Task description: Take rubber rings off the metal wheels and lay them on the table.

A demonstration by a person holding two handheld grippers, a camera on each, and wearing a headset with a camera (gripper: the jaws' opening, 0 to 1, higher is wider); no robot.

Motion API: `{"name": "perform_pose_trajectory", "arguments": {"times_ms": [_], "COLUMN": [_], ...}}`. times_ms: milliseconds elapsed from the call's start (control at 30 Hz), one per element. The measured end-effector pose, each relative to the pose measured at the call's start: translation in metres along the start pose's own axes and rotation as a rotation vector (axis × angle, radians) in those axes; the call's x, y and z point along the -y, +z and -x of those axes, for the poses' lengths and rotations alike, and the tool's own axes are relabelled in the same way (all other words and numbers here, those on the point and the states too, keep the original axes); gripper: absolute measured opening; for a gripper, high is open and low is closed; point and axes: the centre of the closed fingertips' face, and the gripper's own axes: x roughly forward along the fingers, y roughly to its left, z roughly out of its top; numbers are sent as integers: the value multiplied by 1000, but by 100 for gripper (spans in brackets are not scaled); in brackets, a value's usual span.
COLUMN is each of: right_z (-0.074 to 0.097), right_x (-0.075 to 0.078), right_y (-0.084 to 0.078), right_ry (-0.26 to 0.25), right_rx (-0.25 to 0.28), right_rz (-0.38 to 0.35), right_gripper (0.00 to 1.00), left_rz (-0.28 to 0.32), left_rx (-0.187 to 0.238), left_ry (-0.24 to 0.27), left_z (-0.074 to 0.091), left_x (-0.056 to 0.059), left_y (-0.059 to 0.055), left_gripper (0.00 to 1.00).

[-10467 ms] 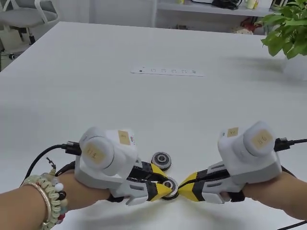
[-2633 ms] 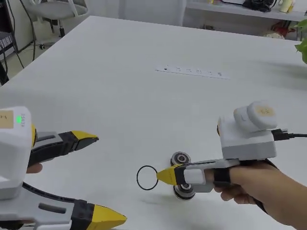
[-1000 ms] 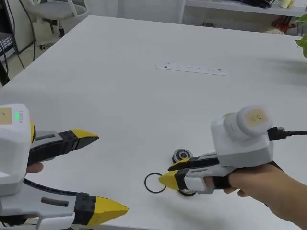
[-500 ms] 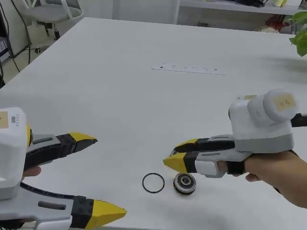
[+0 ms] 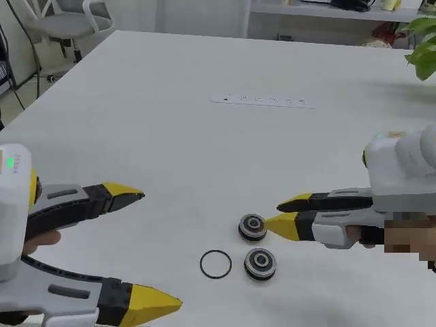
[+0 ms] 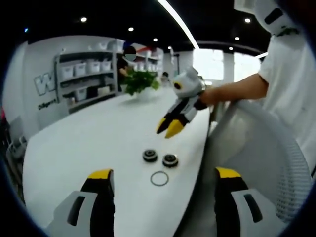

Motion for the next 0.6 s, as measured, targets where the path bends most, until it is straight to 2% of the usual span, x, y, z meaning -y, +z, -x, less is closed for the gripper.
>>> {"name": "perform_pose_trajectory", "arguments": {"times_ms": [67,233,333,467,600], "right_z": [2,1,0,-1,0], "right_x": [3,4,3,4,6], "right_y": [-3,-5,-8,-15,-20], "right_ry": [-6,-13,-8,-2,7], "right_rx": [-3,-14,-26,-44,-51], "right_rz": [-8,-9,1,-1,-6], "right_gripper": [25,24,24,23,23], "left_rz": [-47,-91,-120,-161,-208], "left_rx": [15,57,79,86,71], "left_ry": [-8,-60,-71,-88,-111], "left_z": [-3,-12,-18,-29,-42], "left_x": [1,6,5,0,-3], "left_y": [14,46,62,75,78], "left_gripper": [85,85,85,84,82]}}
